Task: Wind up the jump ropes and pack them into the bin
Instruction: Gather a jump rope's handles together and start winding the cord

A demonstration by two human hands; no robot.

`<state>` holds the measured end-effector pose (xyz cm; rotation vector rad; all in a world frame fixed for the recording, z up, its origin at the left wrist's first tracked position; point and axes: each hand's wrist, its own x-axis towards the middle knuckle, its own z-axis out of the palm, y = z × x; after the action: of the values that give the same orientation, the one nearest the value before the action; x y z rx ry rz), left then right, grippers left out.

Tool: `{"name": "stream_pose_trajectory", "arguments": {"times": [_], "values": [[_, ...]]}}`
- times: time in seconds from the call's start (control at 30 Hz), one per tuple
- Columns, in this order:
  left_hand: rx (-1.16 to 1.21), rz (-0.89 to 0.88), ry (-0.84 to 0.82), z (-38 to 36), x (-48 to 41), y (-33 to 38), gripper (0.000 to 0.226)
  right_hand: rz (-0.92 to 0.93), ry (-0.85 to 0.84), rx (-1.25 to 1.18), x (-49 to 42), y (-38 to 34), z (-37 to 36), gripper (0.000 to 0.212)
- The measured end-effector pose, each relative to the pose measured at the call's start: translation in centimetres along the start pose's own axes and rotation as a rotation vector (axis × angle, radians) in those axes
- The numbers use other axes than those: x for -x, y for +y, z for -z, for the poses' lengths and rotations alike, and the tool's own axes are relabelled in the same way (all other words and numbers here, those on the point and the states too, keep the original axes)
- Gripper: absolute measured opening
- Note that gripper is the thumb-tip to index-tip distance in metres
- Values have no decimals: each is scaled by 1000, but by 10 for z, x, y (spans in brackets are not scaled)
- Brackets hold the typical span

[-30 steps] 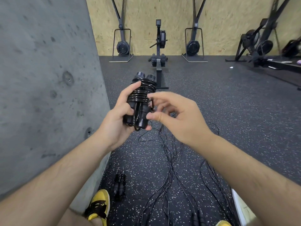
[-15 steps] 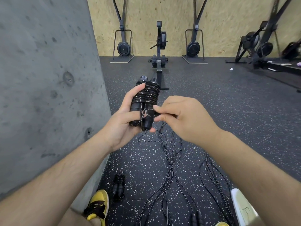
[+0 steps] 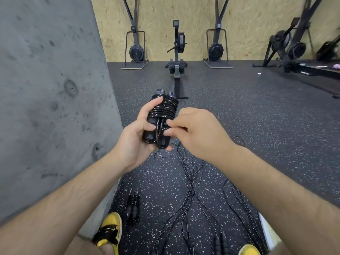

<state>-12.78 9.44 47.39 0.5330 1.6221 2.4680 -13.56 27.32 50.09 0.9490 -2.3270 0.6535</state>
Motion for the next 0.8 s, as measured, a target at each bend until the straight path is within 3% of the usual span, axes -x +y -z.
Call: {"name": "stream_pose_trajectory", "arguments": {"times": [0.17,0.27,0.43,0.63,0.8], "values": [[-6,-18,7,-3,-1,-1,74,-276,58,-230,5,-6,-4,12],[-10,-34,7,-4,-2,-1,74,-333,52,-253,8,-11,-7,11],[10,-34,33,-4,1,1,79,-202,-15,-170,12,-15,-20,22],[-16,-29,75,1,3,2,83,6,-33,-43,15,-19,-23,17],[-57,-31,83,1,1,2,79,-89,148,-53,12,-25,-29,15]]}}
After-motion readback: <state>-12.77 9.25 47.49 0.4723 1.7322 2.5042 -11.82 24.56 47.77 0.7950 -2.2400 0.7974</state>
